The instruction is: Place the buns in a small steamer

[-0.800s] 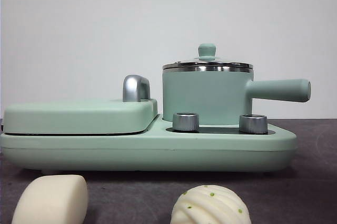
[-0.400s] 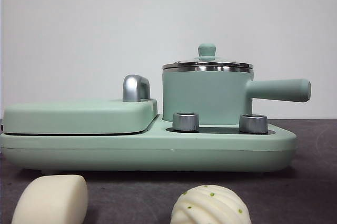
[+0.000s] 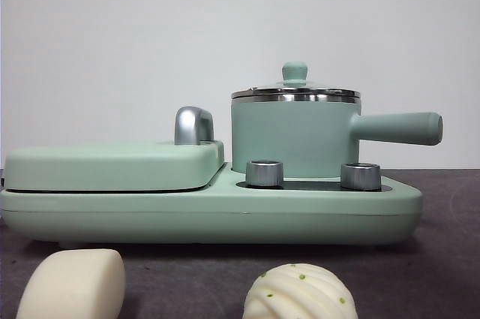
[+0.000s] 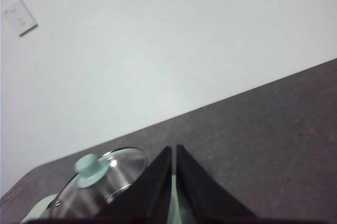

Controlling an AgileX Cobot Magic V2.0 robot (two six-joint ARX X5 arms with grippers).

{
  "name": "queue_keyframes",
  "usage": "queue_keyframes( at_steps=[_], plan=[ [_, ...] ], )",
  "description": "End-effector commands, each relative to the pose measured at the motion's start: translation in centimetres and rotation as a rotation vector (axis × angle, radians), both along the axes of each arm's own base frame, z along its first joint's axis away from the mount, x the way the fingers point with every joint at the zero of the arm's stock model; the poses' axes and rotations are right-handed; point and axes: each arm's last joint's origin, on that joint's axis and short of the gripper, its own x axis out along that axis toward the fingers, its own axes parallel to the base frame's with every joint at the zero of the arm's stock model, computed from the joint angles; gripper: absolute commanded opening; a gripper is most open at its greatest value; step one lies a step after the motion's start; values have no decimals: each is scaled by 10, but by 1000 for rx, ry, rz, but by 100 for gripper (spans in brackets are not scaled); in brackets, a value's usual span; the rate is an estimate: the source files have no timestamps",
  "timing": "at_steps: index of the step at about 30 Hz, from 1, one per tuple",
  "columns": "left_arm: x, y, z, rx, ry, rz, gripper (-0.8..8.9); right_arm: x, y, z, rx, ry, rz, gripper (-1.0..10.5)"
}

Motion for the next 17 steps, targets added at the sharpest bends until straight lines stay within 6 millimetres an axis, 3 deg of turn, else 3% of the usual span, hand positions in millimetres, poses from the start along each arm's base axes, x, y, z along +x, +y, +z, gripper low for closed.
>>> queue_keyframes(
  at_steps=[1, 9, 17],
  plan=[
    [-2, -1, 19, 83, 25, -10, 12, -2, 1, 21, -22, -12, 31, 12],
    [4, -5, 79, 346, 114, -155, 12, 9, 5, 69, -186, 63, 140, 12],
    [27, -9, 115, 501, 183, -268, 11, 31, 9, 96, -334, 102, 258, 12]
  ],
)
